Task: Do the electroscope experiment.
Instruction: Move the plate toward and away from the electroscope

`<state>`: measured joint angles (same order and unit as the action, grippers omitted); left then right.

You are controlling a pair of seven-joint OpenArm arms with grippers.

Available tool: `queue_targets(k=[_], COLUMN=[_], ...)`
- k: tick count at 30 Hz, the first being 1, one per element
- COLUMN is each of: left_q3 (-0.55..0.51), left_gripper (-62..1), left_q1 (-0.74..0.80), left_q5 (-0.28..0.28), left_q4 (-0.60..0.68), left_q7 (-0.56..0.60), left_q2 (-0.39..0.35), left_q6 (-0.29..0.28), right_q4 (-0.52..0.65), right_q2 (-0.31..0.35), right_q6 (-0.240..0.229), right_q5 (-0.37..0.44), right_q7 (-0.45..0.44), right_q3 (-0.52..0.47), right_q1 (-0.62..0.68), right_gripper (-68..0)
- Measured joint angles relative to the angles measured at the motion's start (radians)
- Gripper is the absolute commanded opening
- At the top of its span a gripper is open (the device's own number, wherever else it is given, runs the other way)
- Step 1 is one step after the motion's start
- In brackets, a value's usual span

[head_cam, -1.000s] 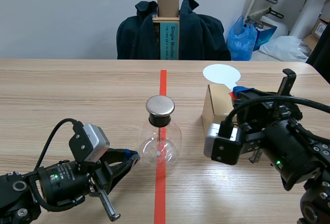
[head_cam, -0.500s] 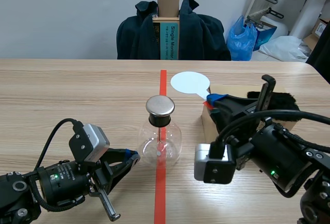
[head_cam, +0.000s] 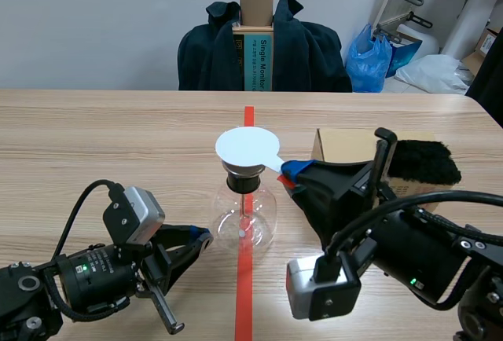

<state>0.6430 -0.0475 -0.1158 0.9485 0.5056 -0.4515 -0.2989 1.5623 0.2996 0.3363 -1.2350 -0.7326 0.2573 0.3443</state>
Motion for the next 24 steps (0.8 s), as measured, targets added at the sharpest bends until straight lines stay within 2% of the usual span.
queue_targets(k=[8,10,16,24], left_q3=[0.0,0.0,0.0,0.0], left_gripper=[-59.0,-59.0,-59.0,-59.0], left_q1=[0.0,0.0,0.0,0.0], left_q5=[0.0,0.0,0.0,0.0], left_q4=[0.0,0.0,0.0,0.0], left_q7=[0.001,0.001,0.001,0.001], left_q2=[0.0,0.0,0.0,0.0], left_q6=[0.0,0.0,0.0,0.0], right_q4=[0.0,0.0,0.0,0.0], right_q2=[0.0,0.0,0.0,0.0], right_q6=[0.0,0.0,0.0,0.0], right_q5=[0.0,0.0,0.0,0.001], right_q7=[0.001,0.024,0.159,0.397], right_q3=[0.0,0.0,0.0,0.0], right_q1=[0.0,0.0,0.0,0.0], right_gripper=[-66.7,-66.7,-66.7,-66.7])
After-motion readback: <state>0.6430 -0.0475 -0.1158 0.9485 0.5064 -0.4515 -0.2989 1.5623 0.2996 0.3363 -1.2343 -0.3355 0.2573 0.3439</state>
